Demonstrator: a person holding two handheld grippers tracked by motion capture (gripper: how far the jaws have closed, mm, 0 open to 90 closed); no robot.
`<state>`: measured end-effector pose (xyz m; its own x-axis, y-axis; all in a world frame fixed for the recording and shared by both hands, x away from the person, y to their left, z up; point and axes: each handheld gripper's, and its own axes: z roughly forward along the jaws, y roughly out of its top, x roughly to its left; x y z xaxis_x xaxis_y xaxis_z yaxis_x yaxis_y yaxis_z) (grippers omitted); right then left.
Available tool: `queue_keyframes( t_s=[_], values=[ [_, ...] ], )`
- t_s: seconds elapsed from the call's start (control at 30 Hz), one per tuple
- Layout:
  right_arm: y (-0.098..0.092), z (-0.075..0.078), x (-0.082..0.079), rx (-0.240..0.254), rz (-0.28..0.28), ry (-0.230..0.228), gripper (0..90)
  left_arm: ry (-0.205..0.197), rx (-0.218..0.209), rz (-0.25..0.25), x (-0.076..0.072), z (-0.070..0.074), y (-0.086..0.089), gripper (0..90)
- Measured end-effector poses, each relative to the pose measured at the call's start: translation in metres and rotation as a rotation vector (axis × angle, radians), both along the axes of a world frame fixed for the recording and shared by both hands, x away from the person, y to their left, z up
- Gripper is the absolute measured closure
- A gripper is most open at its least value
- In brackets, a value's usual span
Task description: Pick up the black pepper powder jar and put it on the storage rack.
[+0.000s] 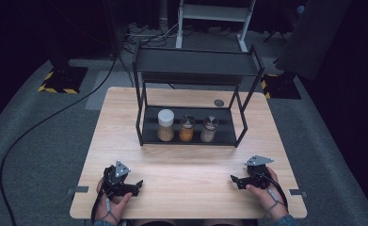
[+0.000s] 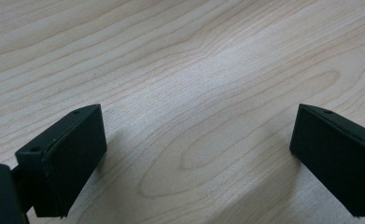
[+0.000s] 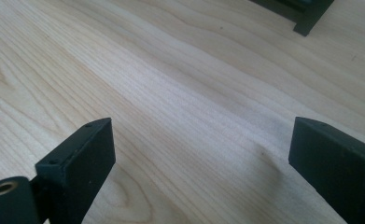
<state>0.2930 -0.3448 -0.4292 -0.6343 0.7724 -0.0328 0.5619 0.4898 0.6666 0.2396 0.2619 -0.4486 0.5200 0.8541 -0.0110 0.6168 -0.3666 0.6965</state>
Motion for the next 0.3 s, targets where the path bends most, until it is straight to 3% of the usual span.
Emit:
queue_keyframes(
  t_s=[0.13,0.3],
  values=[
    [-0.002,-0.007,-0.001,0.022,-0.02,0.009,4.6,0.0,0.0,0.0,0.0,0.0,0.0,3.5],
    [-0.005,-0.02,-0.009,0.064,-0.034,-0.038,0.0,0.0,0.0,0.0,0.0,0.0,0.0,3.5]
  ],
)
